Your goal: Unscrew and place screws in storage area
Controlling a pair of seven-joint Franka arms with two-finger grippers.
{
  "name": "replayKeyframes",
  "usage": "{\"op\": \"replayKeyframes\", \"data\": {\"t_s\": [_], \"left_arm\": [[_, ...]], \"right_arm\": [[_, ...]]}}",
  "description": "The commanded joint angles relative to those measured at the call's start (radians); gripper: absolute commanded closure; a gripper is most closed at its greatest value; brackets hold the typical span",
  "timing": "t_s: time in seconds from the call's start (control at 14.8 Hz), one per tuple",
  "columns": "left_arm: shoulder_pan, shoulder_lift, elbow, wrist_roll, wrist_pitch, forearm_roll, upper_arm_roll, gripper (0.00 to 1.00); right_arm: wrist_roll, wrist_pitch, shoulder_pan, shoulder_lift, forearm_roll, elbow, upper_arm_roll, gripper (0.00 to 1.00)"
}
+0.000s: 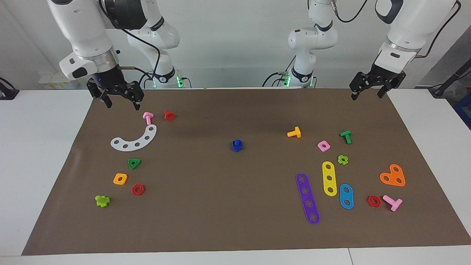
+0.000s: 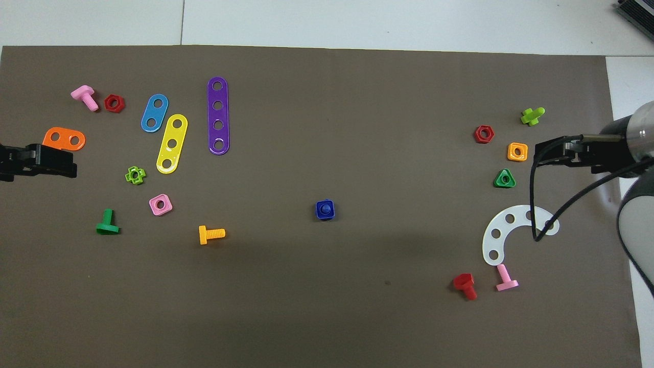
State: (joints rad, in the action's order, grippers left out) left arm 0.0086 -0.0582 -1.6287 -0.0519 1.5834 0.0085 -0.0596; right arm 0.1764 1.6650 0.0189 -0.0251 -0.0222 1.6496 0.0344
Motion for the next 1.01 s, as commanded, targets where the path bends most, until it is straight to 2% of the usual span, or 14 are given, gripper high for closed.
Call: {"op": "replayKeyframes", "data": {"t_s": [0.0,0.2,0.47,0.74,0.94], "left_arm": [[0.002,-0.005,-0.005,0.055,0.004,0.025,0.001,0.00],[0.002,-0.006,-0.008,0.078,0.000,0.024,0.000,0.00],[-0.067,-0.035,-0.062,0.051,0.001,0.019,-0.014,0.00],[-0.203,-0.012,-0.083,-0.144,0.027,-0.042,-0.016,0.00],[-0.306,0.046,-0.083,-0.334,0.114,-0.094,-0.014,0.00]], "right_arm": [[0.018,0.012,-0.007,-0.027,0.002,0.032,0.007,0.01],[0.021,0.012,-0.005,-0.026,0.002,0.032,0.007,0.01],[0.014,0.012,-0.007,-0.026,0.002,0.032,0.007,0.01],[0.009,0.012,-0.013,-0.026,0.002,0.032,0.007,0.00],[0.015,0.012,-0.019,-0.026,0.002,0.032,0.007,0.00]]}}
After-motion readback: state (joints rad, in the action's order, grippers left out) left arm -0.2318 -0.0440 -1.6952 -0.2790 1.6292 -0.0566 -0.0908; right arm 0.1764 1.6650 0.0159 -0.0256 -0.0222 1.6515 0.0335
